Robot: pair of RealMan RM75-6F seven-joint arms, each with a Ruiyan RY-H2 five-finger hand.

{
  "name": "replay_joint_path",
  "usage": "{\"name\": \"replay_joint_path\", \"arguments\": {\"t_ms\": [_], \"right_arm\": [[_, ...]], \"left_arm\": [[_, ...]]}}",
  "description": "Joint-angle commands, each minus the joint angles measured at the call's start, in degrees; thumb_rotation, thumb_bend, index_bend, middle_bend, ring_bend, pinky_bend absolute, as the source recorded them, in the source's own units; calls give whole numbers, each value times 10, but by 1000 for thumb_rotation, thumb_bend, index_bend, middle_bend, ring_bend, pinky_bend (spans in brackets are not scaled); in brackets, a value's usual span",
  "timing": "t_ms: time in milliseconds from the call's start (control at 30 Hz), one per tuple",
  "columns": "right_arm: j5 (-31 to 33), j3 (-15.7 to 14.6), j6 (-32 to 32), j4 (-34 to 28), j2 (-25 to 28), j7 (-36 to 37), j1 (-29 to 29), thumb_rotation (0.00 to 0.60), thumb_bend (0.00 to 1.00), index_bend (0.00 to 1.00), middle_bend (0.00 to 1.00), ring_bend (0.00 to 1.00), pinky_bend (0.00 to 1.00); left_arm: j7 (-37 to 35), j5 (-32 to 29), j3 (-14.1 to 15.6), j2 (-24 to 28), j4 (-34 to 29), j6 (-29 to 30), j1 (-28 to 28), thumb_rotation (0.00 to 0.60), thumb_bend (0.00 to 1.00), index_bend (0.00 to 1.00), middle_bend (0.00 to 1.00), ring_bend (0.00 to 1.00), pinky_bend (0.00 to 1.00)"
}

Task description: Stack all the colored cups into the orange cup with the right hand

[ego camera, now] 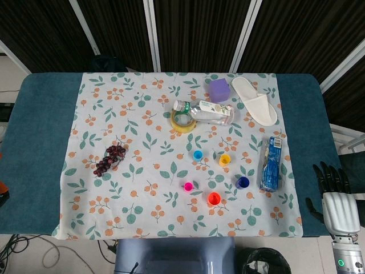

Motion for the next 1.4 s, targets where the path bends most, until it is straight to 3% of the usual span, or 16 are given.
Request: {"name": "replay_joint_path", "arguments": {"t_ms": [33, 1067, 1267, 1400], "right_arm": [[-2, 0, 2, -1, 0, 0, -1, 600, 414, 0, 0, 0, 36], [-5, -23, -47, -20, 15, 39, 10, 600, 393, 0, 0, 0, 36], [-15, -38, -94, -42, 23, 52, 30, 600, 393, 0, 0, 0, 36], [-8, -31, -152, -54, 31, 52, 66, 600, 393, 0, 0, 0, 36]], "left_arm": [[0, 0, 0, 0, 0, 0, 0, 600, 760, 148, 8, 0, 0], [8, 3, -1, -2, -5, 8, 1, 600, 760, 148, 7, 0, 0], [7, 2, -2, -2, -5, 7, 0, 600, 760, 148, 7, 0, 0], [11, 2, -1, -3, -5, 4, -1, 600, 760, 148, 7, 0, 0]]}}
